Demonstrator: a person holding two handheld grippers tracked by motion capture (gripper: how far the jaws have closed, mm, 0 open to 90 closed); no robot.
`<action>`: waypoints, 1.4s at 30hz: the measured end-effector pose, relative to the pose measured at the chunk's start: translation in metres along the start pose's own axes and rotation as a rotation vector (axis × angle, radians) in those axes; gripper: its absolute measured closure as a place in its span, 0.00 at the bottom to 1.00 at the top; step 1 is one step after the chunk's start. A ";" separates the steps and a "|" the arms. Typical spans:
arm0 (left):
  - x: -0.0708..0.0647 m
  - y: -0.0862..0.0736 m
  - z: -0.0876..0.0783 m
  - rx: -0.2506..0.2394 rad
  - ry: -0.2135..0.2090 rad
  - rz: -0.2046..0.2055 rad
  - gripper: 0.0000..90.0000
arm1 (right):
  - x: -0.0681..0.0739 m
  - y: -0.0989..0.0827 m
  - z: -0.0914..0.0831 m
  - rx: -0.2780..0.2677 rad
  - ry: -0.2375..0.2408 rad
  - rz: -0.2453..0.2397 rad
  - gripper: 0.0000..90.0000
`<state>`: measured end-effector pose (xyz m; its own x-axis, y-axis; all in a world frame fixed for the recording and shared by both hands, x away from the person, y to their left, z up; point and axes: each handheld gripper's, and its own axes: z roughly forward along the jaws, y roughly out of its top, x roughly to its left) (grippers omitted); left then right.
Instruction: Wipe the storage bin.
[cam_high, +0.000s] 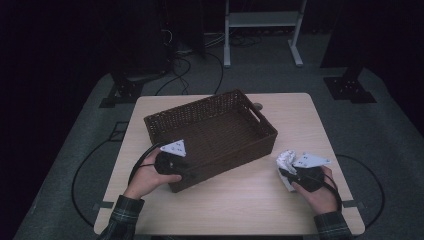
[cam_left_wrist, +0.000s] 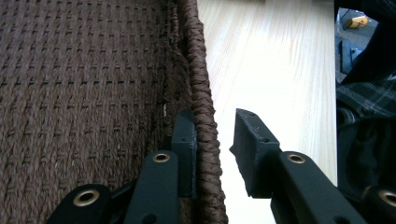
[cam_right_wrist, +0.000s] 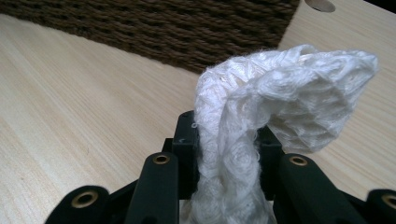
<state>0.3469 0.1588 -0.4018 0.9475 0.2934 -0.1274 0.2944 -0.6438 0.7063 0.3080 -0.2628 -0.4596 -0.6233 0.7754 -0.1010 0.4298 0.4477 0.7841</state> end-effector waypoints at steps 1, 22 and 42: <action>-0.002 0.002 0.003 -0.003 0.005 0.001 0.77 | 0.000 0.000 0.000 -0.001 0.000 0.001 0.76; -0.011 -0.007 -0.011 -0.126 0.088 -0.059 0.83 | 0.000 0.000 -0.002 -0.008 -0.003 0.001 0.76; -0.005 -0.029 -0.020 -0.144 -0.009 0.002 0.84 | 0.006 0.002 0.000 -0.008 0.009 -0.007 0.76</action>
<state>0.3311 0.1904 -0.4073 0.9491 0.2861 -0.1317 0.2725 -0.5360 0.7990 0.3054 -0.2575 -0.4586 -0.6321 0.7683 -0.1007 0.4207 0.4493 0.7881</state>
